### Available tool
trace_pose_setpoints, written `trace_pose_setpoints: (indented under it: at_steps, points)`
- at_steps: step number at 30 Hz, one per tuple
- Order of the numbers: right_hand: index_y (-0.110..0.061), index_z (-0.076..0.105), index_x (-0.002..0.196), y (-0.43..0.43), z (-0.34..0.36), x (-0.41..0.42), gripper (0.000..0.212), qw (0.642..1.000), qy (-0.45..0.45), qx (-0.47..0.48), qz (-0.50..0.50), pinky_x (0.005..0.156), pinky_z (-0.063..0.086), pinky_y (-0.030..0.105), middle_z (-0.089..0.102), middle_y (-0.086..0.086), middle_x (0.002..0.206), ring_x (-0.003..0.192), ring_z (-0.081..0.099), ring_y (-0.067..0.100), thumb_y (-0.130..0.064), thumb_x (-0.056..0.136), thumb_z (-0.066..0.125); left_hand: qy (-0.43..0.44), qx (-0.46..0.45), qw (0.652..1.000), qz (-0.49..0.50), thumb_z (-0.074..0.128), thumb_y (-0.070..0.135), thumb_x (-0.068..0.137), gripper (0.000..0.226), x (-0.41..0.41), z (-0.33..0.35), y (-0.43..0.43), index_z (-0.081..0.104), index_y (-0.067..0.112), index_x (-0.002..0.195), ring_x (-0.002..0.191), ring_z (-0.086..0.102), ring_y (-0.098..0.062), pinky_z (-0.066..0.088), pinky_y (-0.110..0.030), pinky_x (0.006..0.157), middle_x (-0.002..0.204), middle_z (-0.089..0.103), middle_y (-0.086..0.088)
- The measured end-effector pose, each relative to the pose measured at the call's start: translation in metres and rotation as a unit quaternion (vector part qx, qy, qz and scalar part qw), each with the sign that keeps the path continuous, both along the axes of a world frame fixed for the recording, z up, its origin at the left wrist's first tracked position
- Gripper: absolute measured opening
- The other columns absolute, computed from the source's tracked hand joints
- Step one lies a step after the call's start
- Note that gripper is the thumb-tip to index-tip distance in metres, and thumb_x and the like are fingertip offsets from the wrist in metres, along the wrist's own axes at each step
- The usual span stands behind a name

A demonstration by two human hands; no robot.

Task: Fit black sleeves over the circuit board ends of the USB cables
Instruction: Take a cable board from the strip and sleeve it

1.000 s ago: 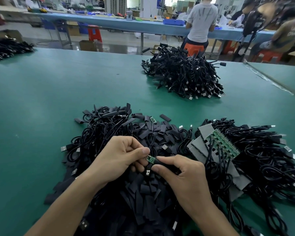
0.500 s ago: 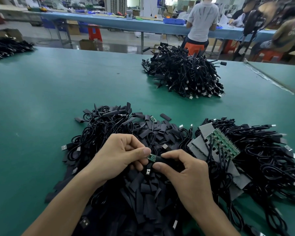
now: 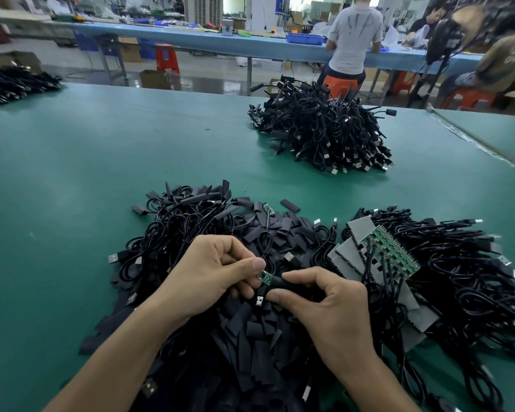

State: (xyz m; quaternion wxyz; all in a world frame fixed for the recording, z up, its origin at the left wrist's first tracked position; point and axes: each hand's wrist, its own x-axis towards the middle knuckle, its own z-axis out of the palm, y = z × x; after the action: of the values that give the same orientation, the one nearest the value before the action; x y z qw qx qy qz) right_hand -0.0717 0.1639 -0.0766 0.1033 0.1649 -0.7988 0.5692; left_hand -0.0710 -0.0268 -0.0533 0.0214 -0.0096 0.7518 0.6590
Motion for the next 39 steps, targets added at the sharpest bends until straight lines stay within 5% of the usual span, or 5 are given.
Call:
trace_pose_setpoints:
  at_steps: [19, 24, 29, 32, 39]
  points:
    - [-0.031, 0.076, 0.076, 0.000, -0.003, -0.004, 0.025, 1.000, -0.021, 0.002, -0.008, 0.059, 0.054, 0.019, 0.072, -0.019, 0.070, 0.065, 0.069, 0.001, -0.053, 0.065, 0.079, -0.010, 0.035, 0.999, 0.002, 0.077, 0.033, 0.069, 0.034, 0.000, 0.000, 0.003, 0.065, 0.005, 0.083, 0.055, 0.068, -0.016, 0.050, -0.019, 0.048, 0.071, 0.074, -0.014]
    - [-0.033, 0.076, 0.085, 0.002, -0.004, -0.003, 0.026, 1.000, -0.005, 0.002, -0.006, 0.064, 0.047, 0.008, 0.072, -0.022, 0.077, 0.073, 0.068, -0.003, -0.048, 0.064, 0.080, -0.010, 0.052, 0.998, -0.021, 0.082, 0.021, 0.067, 0.031, 0.003, 0.003, -0.001, 0.067, 0.008, 0.091, 0.063, 0.070, -0.019, 0.052, -0.020, 0.055, 0.078, 0.075, -0.018]
    - [-0.039, 0.071, 0.105, 0.004, -0.007, -0.005, 0.031, 0.999, 0.003, 0.027, 0.021, 0.075, 0.049, 0.007, 0.070, -0.030, 0.096, 0.091, 0.066, -0.009, -0.029, 0.077, 0.081, -0.006, 0.052, 0.998, 0.019, 0.077, 0.002, 0.079, 0.016, 0.001, 0.003, -0.002, 0.066, 0.003, 0.091, 0.062, 0.070, -0.018, 0.053, -0.020, 0.054, 0.077, 0.074, -0.019]
    - [-0.034, 0.070, 0.098, 0.004, -0.010, -0.006, 0.021, 0.999, -0.002, 0.022, 0.027, 0.073, 0.053, 0.014, 0.072, -0.023, 0.091, 0.086, 0.069, -0.003, -0.022, 0.083, 0.077, -0.011, 0.063, 0.998, 0.023, 0.076, 0.002, 0.080, 0.015, 0.001, 0.006, -0.004, 0.066, 0.002, 0.091, 0.063, 0.071, -0.018, 0.054, -0.020, 0.054, 0.079, 0.075, -0.018]
    - [-0.040, 0.071, 0.095, 0.002, -0.004, -0.007, 0.012, 1.000, 0.001, 0.008, 0.028, 0.073, 0.048, 0.009, 0.072, -0.023, 0.086, 0.084, 0.069, -0.001, -0.037, 0.087, 0.063, -0.018, 0.093, 0.995, 0.021, 0.071, 0.005, 0.086, 0.007, 0.000, 0.006, -0.006, 0.065, 0.005, 0.089, 0.063, 0.072, -0.019, 0.054, -0.021, 0.053, 0.082, 0.076, -0.017]
